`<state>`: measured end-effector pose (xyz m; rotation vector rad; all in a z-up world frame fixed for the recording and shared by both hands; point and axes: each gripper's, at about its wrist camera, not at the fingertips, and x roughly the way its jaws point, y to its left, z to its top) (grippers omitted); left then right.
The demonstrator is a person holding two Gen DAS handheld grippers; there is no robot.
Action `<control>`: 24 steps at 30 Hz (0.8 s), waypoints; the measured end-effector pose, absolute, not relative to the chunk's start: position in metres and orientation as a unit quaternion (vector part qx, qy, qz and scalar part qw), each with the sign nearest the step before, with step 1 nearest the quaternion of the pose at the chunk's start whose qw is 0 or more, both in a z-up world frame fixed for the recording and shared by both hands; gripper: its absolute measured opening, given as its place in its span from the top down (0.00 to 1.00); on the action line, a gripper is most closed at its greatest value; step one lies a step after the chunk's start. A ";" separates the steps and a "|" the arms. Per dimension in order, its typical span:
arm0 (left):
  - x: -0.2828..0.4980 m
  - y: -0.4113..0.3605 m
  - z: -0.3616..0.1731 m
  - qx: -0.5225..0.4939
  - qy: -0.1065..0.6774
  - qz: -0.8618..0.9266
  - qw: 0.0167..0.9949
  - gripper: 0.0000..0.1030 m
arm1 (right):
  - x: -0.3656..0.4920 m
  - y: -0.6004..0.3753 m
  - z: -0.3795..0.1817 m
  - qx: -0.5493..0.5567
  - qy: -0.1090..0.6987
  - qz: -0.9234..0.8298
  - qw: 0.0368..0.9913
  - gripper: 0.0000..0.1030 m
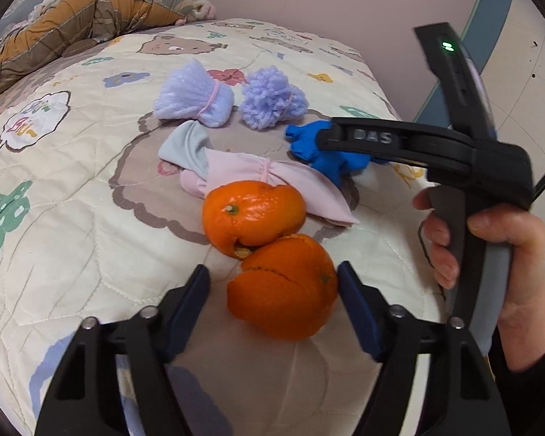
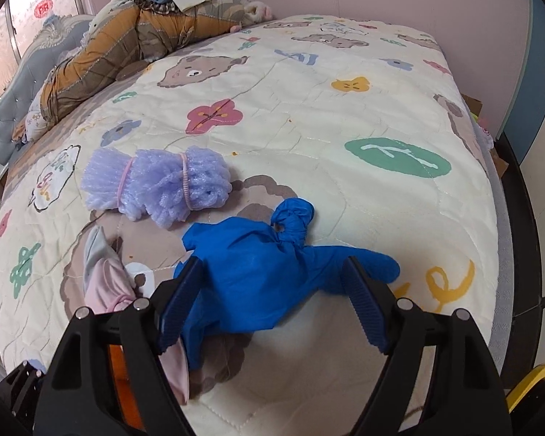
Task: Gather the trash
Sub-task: 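Grasp the blue glove with the right tool while the left tool grasps the orange peel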
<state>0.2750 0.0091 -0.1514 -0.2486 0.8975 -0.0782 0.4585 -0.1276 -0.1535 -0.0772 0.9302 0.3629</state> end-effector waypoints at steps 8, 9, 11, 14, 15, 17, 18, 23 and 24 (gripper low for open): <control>0.268 -0.002 -0.152 -0.111 0.416 -0.049 0.901 0.74 | 0.460 -0.120 -0.165 -0.062 0.445 0.181 0.875 0.55; 0.267 -0.003 -0.152 -0.109 0.414 -0.050 0.902 0.77 | 0.460 -0.121 -0.164 -0.063 0.443 0.180 0.876 0.63; 0.265 -0.005 -0.150 -0.104 0.410 -0.052 0.905 0.78 | 0.459 -0.122 -0.164 -0.063 0.440 0.180 0.878 0.70; 0.263 -0.006 -0.147 -0.102 0.408 -0.059 0.905 0.79 | 0.457 -0.127 -0.161 -0.053 0.436 0.180 0.880 0.77; 0.262 -0.006 -0.146 -0.103 0.408 -0.061 0.905 0.79 | 0.457 -0.128 -0.159 -0.051 0.434 0.180 0.881 0.79; 0.260 -0.005 -0.144 -0.110 0.408 -0.063 0.904 0.80 | 0.455 -0.131 -0.156 -0.046 0.430 0.180 0.884 0.82; 0.258 -0.005 -0.142 -0.113 0.407 -0.065 0.904 0.80 | 0.454 -0.133 -0.154 -0.041 0.429 0.182 0.884 0.83; 0.244 -0.005 -0.131 -0.110 0.394 -0.076 0.909 0.80 | 0.447 -0.141 -0.141 -0.028 0.423 0.190 0.886 0.84; 0.241 -0.004 -0.129 -0.108 0.393 -0.077 0.910 0.80 | 0.444 -0.142 -0.136 -0.025 0.420 0.194 0.886 0.85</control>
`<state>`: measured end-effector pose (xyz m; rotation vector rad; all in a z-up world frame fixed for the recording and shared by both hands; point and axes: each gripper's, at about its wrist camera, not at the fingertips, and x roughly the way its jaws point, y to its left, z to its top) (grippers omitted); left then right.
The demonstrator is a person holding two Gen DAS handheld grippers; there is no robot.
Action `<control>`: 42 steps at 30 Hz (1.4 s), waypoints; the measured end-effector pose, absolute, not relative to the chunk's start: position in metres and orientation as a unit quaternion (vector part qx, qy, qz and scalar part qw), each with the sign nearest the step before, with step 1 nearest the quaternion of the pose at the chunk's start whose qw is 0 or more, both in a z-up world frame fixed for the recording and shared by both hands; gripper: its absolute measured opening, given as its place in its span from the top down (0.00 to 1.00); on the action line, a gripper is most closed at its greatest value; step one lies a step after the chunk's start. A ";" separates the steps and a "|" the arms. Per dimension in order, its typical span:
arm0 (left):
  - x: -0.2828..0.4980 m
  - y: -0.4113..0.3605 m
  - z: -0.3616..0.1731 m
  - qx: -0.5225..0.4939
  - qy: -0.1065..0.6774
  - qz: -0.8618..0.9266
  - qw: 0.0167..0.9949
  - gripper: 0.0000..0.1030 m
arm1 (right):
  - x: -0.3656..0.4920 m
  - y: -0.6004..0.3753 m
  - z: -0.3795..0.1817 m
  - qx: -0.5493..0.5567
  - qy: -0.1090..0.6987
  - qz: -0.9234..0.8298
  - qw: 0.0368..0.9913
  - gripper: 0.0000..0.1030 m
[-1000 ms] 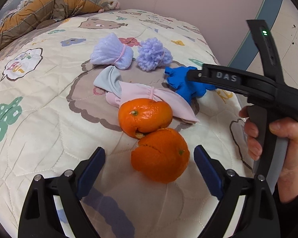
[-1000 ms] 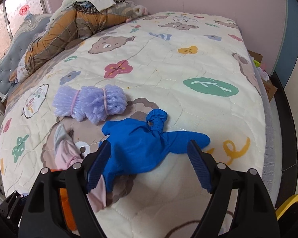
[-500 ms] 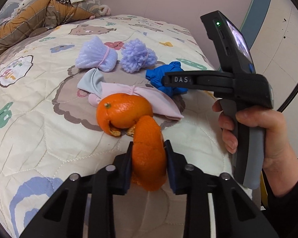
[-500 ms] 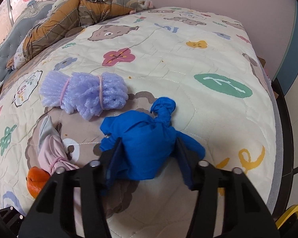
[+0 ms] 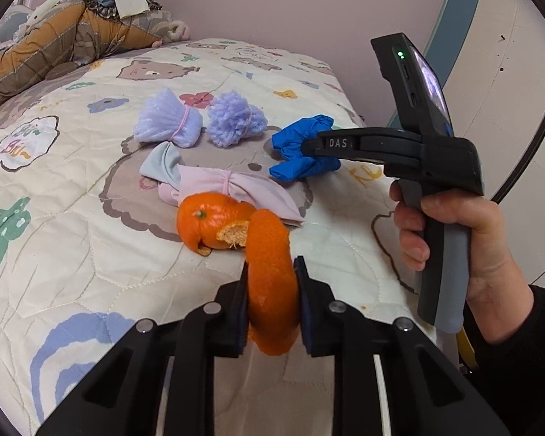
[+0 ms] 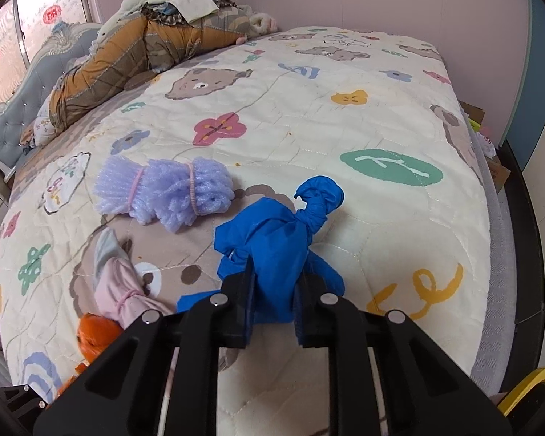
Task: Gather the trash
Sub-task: 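Grasp the blue glove with the right tool while the left tool grasps the orange peel, then carry the blue glove with the right tool while the left tool carries the peel to the bin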
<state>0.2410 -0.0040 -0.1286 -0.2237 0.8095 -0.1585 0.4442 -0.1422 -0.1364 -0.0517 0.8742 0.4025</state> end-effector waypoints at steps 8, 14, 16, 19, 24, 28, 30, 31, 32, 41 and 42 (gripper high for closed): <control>0.218 0.009 -0.111 -0.113 0.380 -0.076 0.915 0.80 | 0.416 -0.151 -0.105 -0.003 0.396 0.204 0.895 0.85; 0.204 0.022 -0.099 -0.118 0.373 -0.067 0.918 0.80 | 0.392 -0.160 -0.087 0.023 0.384 0.204 0.900 0.85; 0.200 0.025 -0.095 -0.116 0.372 -0.064 0.919 0.80 | 0.384 -0.163 -0.083 0.028 0.380 0.201 0.902 0.85; 0.195 0.029 -0.091 -0.116 0.371 -0.062 0.919 0.80 | 0.369 -0.170 -0.079 0.040 0.380 0.197 0.903 0.85; 0.190 0.033 -0.087 -0.109 0.370 -0.061 0.921 0.80 | 0.343 -0.183 -0.076 0.042 0.379 0.193 0.904 0.85; 0.191 0.029 -0.086 -0.109 0.374 -0.065 0.919 0.80 | 0.315 -0.202 -0.069 0.044 0.379 0.188 0.905 0.85; 0.192 0.022 -0.085 -0.104 0.375 -0.071 0.919 0.80 | 0.303 -0.212 -0.065 0.040 0.376 0.184 0.907 0.85; 0.193 0.018 -0.084 -0.100 0.374 -0.074 0.919 0.80 | 0.297 -0.218 -0.063 0.041 0.374 0.182 0.909 0.85; 0.193 0.014 -0.084 -0.097 0.374 -0.076 0.919 0.80 | 0.292 -0.223 -0.061 0.042 0.372 0.181 0.909 0.85; 0.204 -0.026 -0.073 -0.074 0.374 -0.103 0.919 0.80 | 0.257 -0.281 -0.043 0.061 0.352 0.158 0.920 0.85; 0.205 -0.029 -0.071 -0.071 0.373 -0.104 0.919 0.80 | 0.253 -0.287 -0.040 0.063 0.348 0.155 0.922 0.85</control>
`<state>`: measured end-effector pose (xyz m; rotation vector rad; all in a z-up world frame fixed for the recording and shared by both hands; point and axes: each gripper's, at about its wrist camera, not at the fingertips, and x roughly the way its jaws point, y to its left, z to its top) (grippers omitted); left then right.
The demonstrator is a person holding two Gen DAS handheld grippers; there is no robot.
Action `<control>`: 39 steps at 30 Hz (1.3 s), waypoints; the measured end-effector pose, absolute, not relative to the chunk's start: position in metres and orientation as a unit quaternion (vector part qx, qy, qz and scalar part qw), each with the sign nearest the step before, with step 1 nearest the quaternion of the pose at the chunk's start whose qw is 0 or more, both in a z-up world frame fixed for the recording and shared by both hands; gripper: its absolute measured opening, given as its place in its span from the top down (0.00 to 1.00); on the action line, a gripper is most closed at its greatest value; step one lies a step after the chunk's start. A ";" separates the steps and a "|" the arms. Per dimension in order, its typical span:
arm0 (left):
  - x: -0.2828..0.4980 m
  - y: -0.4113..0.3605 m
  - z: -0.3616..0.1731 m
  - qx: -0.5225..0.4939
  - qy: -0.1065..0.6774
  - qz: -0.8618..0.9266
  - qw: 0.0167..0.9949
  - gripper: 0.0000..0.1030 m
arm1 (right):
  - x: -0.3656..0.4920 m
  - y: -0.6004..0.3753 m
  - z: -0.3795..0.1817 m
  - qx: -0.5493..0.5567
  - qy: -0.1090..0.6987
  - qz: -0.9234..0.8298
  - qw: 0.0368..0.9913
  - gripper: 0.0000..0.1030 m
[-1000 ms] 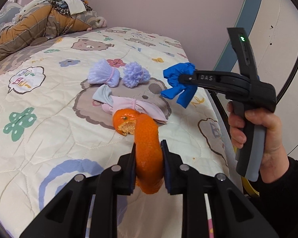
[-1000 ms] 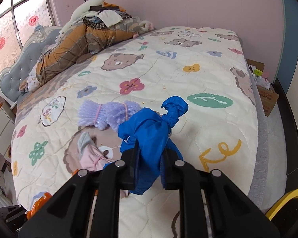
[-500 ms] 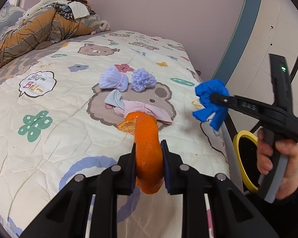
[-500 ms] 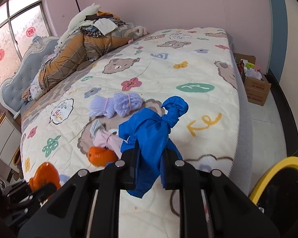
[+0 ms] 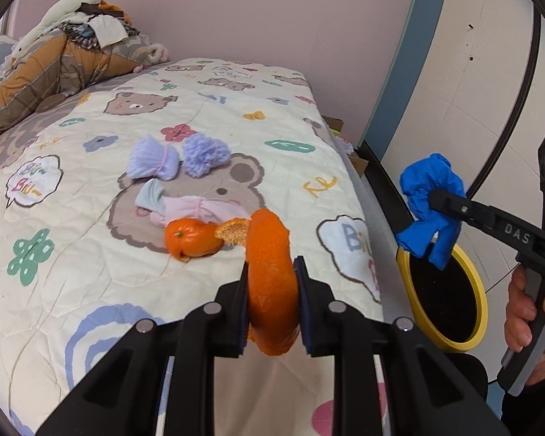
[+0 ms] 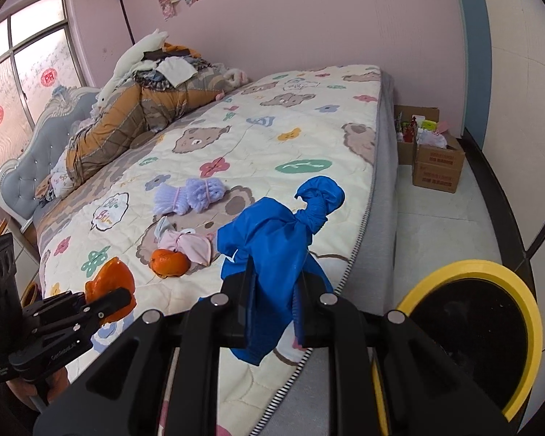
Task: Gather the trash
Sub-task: 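Carry the blue glove with the right tool while the left tool carries the peel to the bin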
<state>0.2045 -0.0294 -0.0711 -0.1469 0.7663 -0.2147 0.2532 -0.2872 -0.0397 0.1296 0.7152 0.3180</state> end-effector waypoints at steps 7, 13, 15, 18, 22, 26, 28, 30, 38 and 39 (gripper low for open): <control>0.212 -0.054 -0.054 -0.055 0.363 -0.119 0.922 0.80 | 0.238 -0.322 -0.025 0.069 0.334 0.134 0.930 0.85; 0.216 -0.083 -0.041 -0.033 0.352 -0.142 0.924 0.80 | 0.227 -0.352 -0.021 0.084 0.329 0.112 0.934 0.85; 0.218 -0.094 -0.038 -0.028 0.351 -0.153 0.923 0.80 | 0.222 -0.363 -0.020 0.088 0.327 0.104 0.935 0.85; 0.220 -0.110 -0.036 -0.025 0.352 -0.167 0.921 0.80 | 0.215 -0.377 -0.020 0.096 0.326 0.092 0.936 0.85; 0.223 -0.131 -0.036 -0.020 0.354 -0.185 0.917 0.80 | 0.204 -0.396 -0.021 0.103 0.324 0.076 0.937 0.85; 0.227 -0.154 -0.036 -0.018 0.356 -0.202 0.912 0.80 | 0.196 -0.414 -0.024 0.111 0.322 0.058 0.938 0.85; 0.228 -0.162 -0.036 -0.016 0.356 -0.209 0.911 0.80 | 0.193 -0.425 -0.025 0.116 0.322 0.049 0.938 0.85; 0.230 -0.172 -0.037 -0.014 0.358 -0.217 0.908 0.80 | 0.190 -0.434 -0.027 0.120 0.321 0.039 0.939 0.85; 0.239 -0.209 -0.046 -0.004 0.372 -0.241 0.896 0.80 | 0.185 -0.463 -0.042 0.140 0.327 0.012 0.934 0.85; 0.240 -0.214 -0.048 -0.002 0.375 -0.244 0.895 0.80 | 0.185 -0.467 -0.044 0.144 0.330 0.009 0.933 0.85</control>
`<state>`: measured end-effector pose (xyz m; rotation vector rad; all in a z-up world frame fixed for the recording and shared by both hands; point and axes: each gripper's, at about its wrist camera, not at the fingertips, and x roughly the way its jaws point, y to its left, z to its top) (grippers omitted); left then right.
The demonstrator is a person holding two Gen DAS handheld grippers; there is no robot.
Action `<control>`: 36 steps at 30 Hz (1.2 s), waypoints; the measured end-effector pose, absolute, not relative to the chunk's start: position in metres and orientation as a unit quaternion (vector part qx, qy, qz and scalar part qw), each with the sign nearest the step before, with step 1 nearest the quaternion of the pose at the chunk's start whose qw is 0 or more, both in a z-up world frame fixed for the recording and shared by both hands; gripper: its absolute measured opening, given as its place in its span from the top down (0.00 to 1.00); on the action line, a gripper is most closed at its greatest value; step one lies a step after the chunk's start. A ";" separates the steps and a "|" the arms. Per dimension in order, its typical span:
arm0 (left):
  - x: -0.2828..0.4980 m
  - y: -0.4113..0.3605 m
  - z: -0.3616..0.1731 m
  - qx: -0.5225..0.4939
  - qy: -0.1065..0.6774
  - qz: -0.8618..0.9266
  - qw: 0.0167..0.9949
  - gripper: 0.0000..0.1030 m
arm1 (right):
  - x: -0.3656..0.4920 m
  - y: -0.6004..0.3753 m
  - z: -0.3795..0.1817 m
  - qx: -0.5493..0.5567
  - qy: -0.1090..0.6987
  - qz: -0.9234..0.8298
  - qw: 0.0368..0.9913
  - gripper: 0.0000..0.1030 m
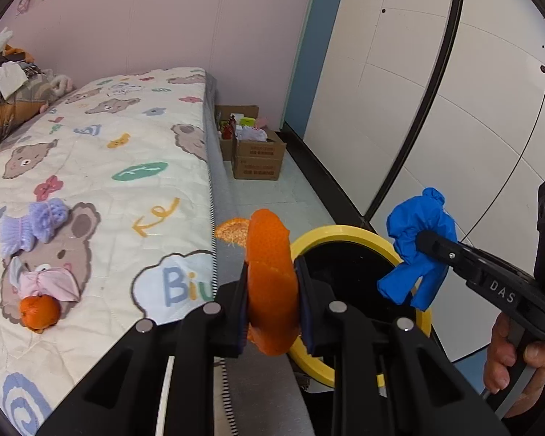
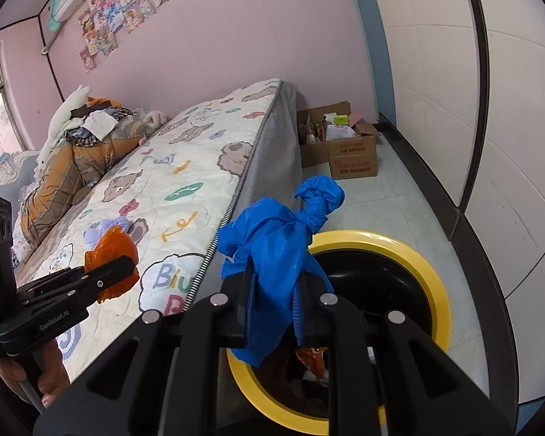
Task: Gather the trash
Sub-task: 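Carry the blue glove with the right tool while the left tool carries the peel to the bin, then open the right tool over the bin while the left tool releases the peel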
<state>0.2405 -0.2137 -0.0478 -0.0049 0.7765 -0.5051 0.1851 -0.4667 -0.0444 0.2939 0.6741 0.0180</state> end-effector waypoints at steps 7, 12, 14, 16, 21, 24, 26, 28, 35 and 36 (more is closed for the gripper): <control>0.248 -0.238 -0.062 0.008 0.387 -0.254 0.886 0.80 | 0.188 -0.482 -0.062 0.153 0.343 -0.007 0.927 0.85; 0.251 -0.252 -0.070 0.015 0.398 -0.259 0.880 0.80 | 0.190 -0.491 -0.071 0.157 0.347 -0.017 0.925 0.85; 0.254 -0.257 -0.074 0.018 0.401 -0.261 0.878 0.80 | 0.190 -0.493 -0.074 0.156 0.348 -0.021 0.924 0.85; 0.256 -0.263 -0.078 0.022 0.405 -0.263 0.875 0.80 | 0.191 -0.494 -0.077 0.156 0.351 -0.023 0.923 0.84; 0.258 -0.276 -0.088 0.022 0.415 -0.280 0.865 0.79 | 0.193 -0.502 -0.087 0.161 0.357 -0.037 0.919 0.84; 0.259 -0.283 -0.094 0.021 0.420 -0.288 0.860 0.79 | 0.194 -0.509 -0.093 0.167 0.361 -0.044 0.917 0.84; 0.259 -0.287 -0.098 0.021 0.425 -0.292 0.857 0.79 | 0.196 -0.513 -0.097 0.169 0.364 -0.050 0.915 0.84; 0.259 -0.291 -0.101 0.021 0.431 -0.296 0.852 0.79 | 0.199 -0.516 -0.102 0.175 0.368 -0.051 0.912 0.83; 0.258 -0.298 -0.106 0.021 0.442 -0.308 0.842 0.73 | 0.200 -0.524 -0.107 0.188 0.369 -0.054 0.909 0.80; 0.257 -0.298 -0.106 0.024 0.441 -0.309 0.842 0.71 | 0.200 -0.525 -0.107 0.191 0.369 -0.054 0.908 0.78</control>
